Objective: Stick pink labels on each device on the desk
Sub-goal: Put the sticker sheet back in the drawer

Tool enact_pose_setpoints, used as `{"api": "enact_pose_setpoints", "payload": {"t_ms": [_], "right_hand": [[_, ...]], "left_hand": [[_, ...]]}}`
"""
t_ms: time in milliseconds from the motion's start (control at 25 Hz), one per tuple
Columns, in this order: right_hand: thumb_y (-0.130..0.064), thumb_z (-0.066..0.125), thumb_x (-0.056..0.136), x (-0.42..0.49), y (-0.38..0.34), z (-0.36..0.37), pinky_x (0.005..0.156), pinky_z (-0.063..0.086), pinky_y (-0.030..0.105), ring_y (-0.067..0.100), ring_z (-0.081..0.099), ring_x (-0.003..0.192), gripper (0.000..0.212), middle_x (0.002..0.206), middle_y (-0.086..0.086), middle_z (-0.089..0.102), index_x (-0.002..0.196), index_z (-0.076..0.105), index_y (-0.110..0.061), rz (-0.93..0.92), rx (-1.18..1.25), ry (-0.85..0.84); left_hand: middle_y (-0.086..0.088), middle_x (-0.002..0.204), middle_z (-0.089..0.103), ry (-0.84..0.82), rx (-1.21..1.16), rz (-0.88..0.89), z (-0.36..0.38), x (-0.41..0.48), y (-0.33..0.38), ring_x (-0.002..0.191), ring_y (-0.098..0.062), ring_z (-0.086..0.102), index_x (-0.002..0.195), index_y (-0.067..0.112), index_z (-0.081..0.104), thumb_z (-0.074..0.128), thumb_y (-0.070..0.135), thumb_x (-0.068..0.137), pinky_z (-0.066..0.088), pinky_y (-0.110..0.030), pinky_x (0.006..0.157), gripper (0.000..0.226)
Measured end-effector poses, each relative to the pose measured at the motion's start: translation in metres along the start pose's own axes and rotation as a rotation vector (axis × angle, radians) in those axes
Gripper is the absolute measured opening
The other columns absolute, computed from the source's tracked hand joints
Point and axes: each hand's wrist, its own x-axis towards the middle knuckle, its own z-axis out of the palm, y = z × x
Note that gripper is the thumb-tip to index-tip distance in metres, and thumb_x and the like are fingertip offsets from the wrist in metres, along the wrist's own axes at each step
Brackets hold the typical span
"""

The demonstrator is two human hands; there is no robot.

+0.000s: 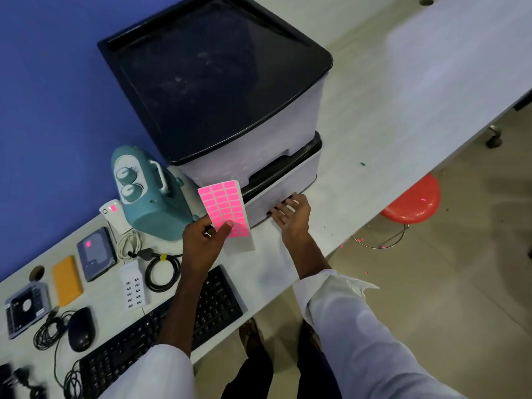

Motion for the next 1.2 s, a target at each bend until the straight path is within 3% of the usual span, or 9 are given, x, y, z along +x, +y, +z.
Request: {"api": "enact_pose_setpoints", "payload": {"t_ms": [160, 280, 400, 560, 720, 840, 960, 1200], "right_hand": [[-0.044, 0.057, 0.087, 0.0, 0.0, -0.011, 0.095, 0.053, 0.042, 0.036, 0.064, 0.11, 0.049, 0.121, 0.016, 0.064, 0.124, 0.057, -0.011, 0.015, 0.028, 0.002], [-0.042, 0.059, 0.086, -0.004, 0.001, -0.032, 0.096, 0.052, 0.043, 0.038, 0.064, 0.114, 0.056, 0.123, 0.019, 0.065, 0.129, 0.056, -0.006, 0.021, 0.04, -0.004], [-0.041, 0.058, 0.085, -0.016, 0.002, -0.056, 0.09, 0.052, 0.04, 0.036, 0.067, 0.102, 0.049, 0.117, 0.019, 0.067, 0.12, 0.058, -0.006, 0.023, 0.051, 0.026], [-0.039, 0.057, 0.084, -0.034, 0.001, -0.082, 0.08, 0.053, 0.035, 0.034, 0.068, 0.094, 0.037, 0.113, 0.018, 0.069, 0.106, 0.057, -0.01, 0.019, 0.073, 0.057], [-0.037, 0.054, 0.089, -0.045, 0.001, -0.097, 0.086, 0.052, 0.038, 0.035, 0.068, 0.097, 0.034, 0.113, 0.019, 0.069, 0.107, 0.057, -0.008, 0.014, 0.096, 0.073], [-0.036, 0.054, 0.09, -0.052, -0.001, -0.1, 0.084, 0.051, 0.037, 0.034, 0.068, 0.096, 0.03, 0.114, 0.018, 0.069, 0.104, 0.057, -0.009, 0.014, 0.101, 0.06], [-0.034, 0.054, 0.09, -0.055, -0.004, -0.099, 0.082, 0.05, 0.036, 0.035, 0.067, 0.095, 0.026, 0.11, 0.017, 0.068, 0.099, 0.055, -0.009, 0.015, 0.093, 0.061], [-0.032, 0.055, 0.09, -0.056, -0.005, -0.1, 0.077, 0.053, 0.035, 0.036, 0.069, 0.096, 0.022, 0.112, 0.018, 0.07, 0.095, 0.054, -0.01, 0.0, 0.067, 0.062]], "left_hand": [[0.0, 0.075, 0.074, -0.007, 0.026, 0.032, 0.008, -0.001, 0.013, 0.061, -0.027, 0.056, 0.086, 0.025, 0.076, 0.07, 0.028, 0.082, 0.053, -0.044, 0.064, 0.007], [0.014, 0.067, 0.069, -0.013, 0.078, 0.114, 0.016, -0.004, 0.035, 0.056, -0.012, 0.05, 0.082, 0.033, 0.073, 0.072, 0.028, 0.085, 0.046, -0.032, 0.058, 0.006], [0.021, 0.066, 0.066, 0.004, 0.087, 0.206, 0.025, -0.006, 0.061, 0.055, -0.006, 0.049, 0.086, 0.026, 0.074, 0.072, 0.02, 0.089, 0.043, -0.021, 0.055, 0.007], [0.012, 0.059, 0.055, 0.064, 0.193, 0.374, 0.039, -0.003, 0.088, 0.052, -0.003, 0.045, 0.075, 0.01, 0.065, 0.068, 0.02, 0.091, 0.036, -0.019, 0.052, 0.02], [0.002, 0.07, 0.062, 0.06, 0.442, 0.517, 0.056, 0.009, 0.097, 0.059, -0.012, 0.053, 0.079, 0.009, 0.066, 0.065, 0.019, 0.091, 0.033, -0.011, 0.053, 0.016], [-0.005, 0.082, 0.074, -0.111, 0.673, 0.403, 0.081, 0.019, 0.079, 0.066, -0.025, 0.066, 0.092, 0.013, 0.072, 0.063, 0.023, 0.087, 0.04, -0.023, 0.054, 0.014], [-0.008, 0.085, 0.073, -0.273, 0.881, 0.292, 0.108, 0.028, 0.06, 0.077, -0.034, 0.068, 0.093, 0.016, 0.07, 0.06, 0.024, 0.082, 0.047, -0.03, 0.058, 0.017], [-0.008, 0.103, 0.075, -0.411, 0.892, 0.2, 0.132, 0.041, 0.044, 0.098, -0.031, 0.069, 0.109, 0.02, 0.069, 0.066, 0.022, 0.086, 0.054, -0.036, 0.081, 0.023]]}}
